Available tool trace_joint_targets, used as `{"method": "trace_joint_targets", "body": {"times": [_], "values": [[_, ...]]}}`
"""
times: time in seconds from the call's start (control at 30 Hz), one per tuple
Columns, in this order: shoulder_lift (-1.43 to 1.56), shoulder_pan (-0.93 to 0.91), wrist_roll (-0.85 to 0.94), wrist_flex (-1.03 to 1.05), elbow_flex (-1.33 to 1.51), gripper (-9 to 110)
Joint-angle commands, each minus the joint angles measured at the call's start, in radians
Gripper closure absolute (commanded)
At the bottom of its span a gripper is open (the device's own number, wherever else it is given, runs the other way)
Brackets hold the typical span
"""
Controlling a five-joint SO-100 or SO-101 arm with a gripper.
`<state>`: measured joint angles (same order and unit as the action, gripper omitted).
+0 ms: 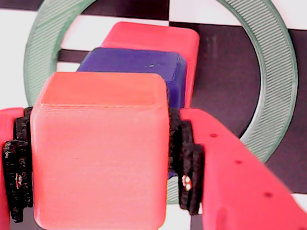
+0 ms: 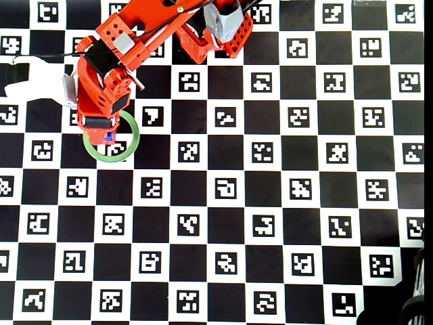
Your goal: Grab the red cube then put it in the green circle then put the blue cube on top and finally the orange cube on top
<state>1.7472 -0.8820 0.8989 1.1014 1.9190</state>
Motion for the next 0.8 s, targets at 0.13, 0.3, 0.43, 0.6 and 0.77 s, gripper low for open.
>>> {"method": "trace_joint_targets", "body": {"times": [0.13, 0.3, 0.43, 0.6, 0.77], "values": [[0.026, 0.002, 0.008, -0.017, 0.0, 100], [0.029, 0.006, 0.008, -0.02, 0.015, 100], [0.029, 0.008, 0.008, -0.025, 0.021, 100], [0.029, 0.008, 0.008, -0.025, 0.023, 99], [0.034, 0.003, 0.0, -0.028, 0.025, 94]]}}
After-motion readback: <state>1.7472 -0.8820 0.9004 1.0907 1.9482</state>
